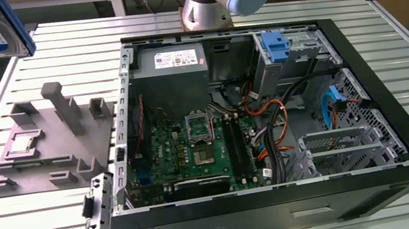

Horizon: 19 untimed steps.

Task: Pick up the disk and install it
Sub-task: 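Pick up the disk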

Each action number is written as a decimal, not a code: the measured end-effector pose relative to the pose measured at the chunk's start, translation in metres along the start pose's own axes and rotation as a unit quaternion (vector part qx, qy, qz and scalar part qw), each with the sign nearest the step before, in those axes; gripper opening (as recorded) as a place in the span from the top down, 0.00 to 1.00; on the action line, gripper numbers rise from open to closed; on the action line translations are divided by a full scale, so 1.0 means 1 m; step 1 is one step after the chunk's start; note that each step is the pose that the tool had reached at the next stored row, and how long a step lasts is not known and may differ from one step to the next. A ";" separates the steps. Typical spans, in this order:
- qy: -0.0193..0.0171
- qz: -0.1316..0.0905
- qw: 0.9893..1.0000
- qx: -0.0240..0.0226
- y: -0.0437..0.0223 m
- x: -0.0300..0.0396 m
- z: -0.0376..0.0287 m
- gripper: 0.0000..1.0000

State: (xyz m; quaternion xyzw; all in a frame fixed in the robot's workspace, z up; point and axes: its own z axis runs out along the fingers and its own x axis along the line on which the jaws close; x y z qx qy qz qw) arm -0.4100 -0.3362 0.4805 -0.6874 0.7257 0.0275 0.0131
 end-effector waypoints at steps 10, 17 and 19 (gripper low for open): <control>0.000 0.000 1.000 0.000 -0.0179 -0.0010 -0.0003 0.65; 0.000 0.000 1.000 0.000 -0.0223 -0.0014 -0.0040 0.65; 0.000 0.000 1.000 0.000 -0.0223 -0.0014 -0.0042 0.65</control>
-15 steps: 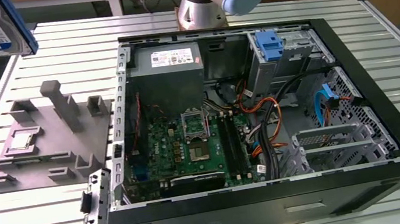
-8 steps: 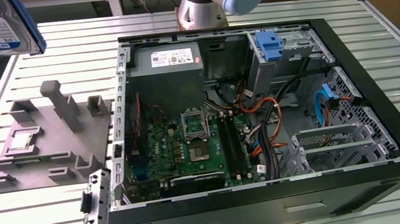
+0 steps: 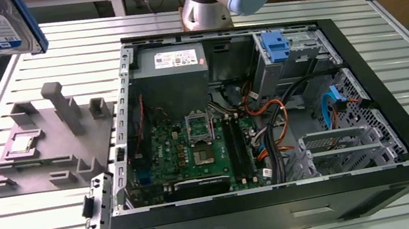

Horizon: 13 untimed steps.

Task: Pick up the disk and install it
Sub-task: 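Pick up the disk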

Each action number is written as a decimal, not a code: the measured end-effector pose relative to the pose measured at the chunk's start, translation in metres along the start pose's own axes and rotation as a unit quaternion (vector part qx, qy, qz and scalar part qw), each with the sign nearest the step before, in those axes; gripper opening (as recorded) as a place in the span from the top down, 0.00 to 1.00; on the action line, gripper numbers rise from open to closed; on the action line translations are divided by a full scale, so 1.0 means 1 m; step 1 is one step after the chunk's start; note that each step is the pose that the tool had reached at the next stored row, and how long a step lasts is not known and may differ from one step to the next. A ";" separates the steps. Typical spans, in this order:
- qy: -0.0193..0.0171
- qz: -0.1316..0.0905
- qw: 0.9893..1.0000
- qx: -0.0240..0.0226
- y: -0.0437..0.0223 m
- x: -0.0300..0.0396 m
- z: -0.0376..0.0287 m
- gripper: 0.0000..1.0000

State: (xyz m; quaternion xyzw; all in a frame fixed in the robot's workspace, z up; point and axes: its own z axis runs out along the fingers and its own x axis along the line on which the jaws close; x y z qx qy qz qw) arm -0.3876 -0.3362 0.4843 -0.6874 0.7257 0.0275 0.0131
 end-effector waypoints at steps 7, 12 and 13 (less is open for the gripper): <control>0.000 0.000 1.000 0.000 -0.0070 -0.0004 -0.0002 0.65; 0.000 0.000 1.000 -0.001 -0.0169 -0.0009 -0.0004 0.65; 0.000 0.000 1.000 -0.001 -0.0188 -0.0010 -0.0004 0.65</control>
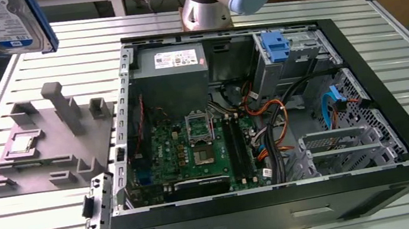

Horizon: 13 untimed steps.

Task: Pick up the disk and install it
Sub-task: 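Pick up the disk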

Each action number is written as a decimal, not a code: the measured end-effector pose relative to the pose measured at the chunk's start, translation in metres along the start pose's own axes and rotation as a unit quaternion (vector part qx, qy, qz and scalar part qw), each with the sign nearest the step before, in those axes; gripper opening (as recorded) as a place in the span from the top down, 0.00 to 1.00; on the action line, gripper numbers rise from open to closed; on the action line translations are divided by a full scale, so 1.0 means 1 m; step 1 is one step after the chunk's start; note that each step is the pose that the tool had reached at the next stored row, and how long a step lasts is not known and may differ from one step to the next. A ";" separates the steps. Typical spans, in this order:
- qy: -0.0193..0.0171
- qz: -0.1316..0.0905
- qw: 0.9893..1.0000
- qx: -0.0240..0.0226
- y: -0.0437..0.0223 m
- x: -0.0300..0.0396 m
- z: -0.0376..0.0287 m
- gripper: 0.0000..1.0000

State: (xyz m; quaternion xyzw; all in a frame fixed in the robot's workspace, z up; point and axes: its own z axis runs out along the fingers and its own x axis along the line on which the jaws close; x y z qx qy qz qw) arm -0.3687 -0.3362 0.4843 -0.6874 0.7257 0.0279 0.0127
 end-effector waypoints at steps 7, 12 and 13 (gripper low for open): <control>0.000 0.000 1.000 0.000 -0.0148 -0.0008 -0.0003 0.65; 0.000 0.000 1.000 0.000 -0.0262 -0.0014 -0.0005 0.65; 0.000 0.000 1.000 -0.001 -0.0285 -0.0016 -0.0006 0.65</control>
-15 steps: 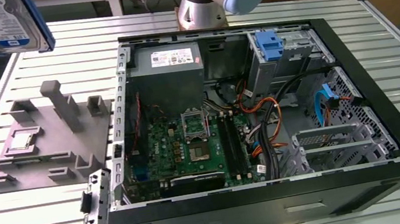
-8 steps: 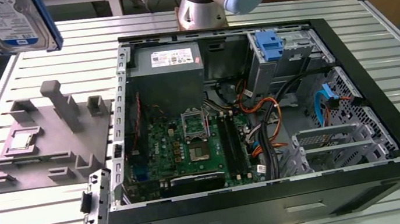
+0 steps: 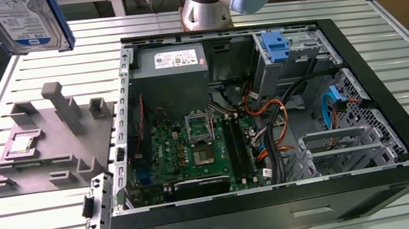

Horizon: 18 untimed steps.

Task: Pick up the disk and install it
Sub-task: 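Pick up the disk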

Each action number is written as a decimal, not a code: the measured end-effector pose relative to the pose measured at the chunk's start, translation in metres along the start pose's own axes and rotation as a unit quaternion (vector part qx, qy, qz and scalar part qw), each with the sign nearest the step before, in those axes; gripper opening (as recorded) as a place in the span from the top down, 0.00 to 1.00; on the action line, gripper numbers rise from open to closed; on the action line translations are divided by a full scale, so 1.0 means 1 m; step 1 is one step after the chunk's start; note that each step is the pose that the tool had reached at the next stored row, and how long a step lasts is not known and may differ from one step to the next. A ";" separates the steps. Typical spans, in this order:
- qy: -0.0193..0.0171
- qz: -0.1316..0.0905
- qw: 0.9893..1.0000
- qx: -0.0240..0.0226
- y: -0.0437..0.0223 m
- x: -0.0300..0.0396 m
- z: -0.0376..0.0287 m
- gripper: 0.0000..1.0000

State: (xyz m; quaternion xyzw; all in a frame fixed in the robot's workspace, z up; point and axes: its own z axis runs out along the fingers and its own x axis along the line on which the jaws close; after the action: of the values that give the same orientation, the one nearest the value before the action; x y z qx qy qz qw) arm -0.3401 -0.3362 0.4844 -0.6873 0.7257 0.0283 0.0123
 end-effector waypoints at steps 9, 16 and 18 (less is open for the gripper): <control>0.000 0.000 1.000 0.000 -0.0228 -0.0013 -0.0004 0.65; 0.000 0.000 1.000 -0.001 -0.0414 -0.0023 -0.0008 0.65; 0.000 0.000 1.000 -0.001 -0.0469 -0.0026 -0.0009 0.65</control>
State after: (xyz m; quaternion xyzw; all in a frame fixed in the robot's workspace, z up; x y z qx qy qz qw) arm -0.2932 -0.3362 0.4843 -0.6873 0.7257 0.0289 0.0116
